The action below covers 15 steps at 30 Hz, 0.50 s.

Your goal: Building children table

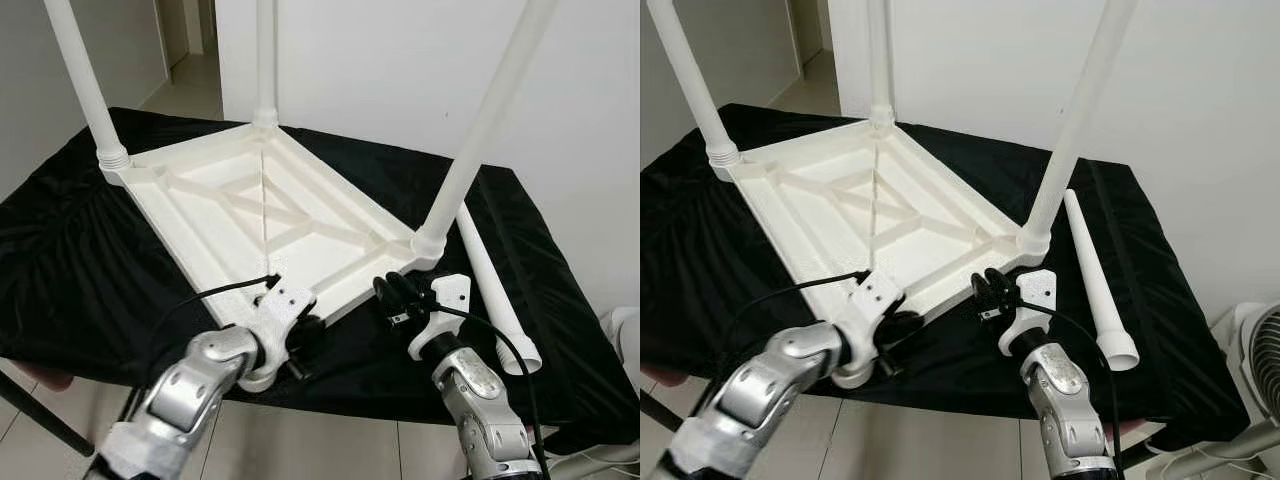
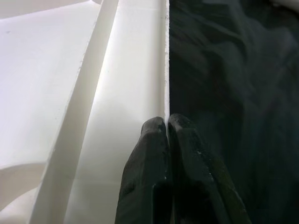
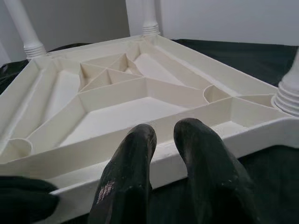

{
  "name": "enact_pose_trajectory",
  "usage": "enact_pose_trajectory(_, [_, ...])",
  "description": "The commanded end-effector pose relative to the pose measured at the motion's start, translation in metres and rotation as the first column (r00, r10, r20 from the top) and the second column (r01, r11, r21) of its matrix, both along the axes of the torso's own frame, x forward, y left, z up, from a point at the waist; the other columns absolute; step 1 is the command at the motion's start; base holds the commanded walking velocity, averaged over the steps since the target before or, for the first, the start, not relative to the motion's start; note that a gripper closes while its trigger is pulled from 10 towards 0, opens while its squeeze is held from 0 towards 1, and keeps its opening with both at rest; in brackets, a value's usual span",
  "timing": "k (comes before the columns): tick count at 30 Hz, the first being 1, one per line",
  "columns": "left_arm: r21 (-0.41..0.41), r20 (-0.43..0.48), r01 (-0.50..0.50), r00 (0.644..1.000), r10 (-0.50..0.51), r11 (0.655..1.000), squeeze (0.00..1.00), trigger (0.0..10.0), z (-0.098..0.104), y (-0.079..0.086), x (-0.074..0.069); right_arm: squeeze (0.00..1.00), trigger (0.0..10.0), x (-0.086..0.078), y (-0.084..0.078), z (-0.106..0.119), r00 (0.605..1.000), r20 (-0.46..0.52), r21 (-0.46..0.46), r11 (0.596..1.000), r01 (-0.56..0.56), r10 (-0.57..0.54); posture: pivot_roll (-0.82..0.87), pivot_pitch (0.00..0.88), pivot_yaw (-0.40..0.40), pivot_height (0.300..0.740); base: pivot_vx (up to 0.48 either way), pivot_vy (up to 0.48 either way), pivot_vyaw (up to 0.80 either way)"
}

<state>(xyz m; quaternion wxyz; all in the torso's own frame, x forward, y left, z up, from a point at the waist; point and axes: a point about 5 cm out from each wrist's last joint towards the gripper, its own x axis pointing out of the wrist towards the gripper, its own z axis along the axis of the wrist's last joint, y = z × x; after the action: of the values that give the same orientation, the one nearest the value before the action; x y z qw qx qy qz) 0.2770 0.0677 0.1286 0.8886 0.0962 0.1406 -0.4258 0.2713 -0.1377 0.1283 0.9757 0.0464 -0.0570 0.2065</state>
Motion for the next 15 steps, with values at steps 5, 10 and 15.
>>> enact_pose_trajectory(5, [-0.045,0.114,-0.106,0.987,0.110,0.993,0.00,10.0,0.016,-0.009,0.015,0.00,10.0,-0.001,-0.005,-0.001,1.000,-0.009,0.000,1.000,0.026,-0.026,-0.07,0.025,-0.081,0.740,0.000,0.000,0.00])
enact_pose_trajectory(10, [-0.079,0.129,-0.023,0.991,0.033,0.997,0.96,10.0,0.022,-0.015,0.011,0.00,10.0,-0.002,-0.004,-0.001,0.999,-0.008,0.003,0.999,0.035,-0.035,-0.07,0.026,-0.068,0.740,0.000,0.000,0.00])
enact_pose_trajectory(15, [-0.155,0.149,0.021,0.989,0.002,0.988,1.00,10.0,0.035,-0.013,0.011,0.00,10.0,-0.002,-0.003,-0.001,0.999,-0.010,0.012,0.999,0.042,-0.042,-0.06,0.025,-0.061,0.740,0.000,0.000,0.00])
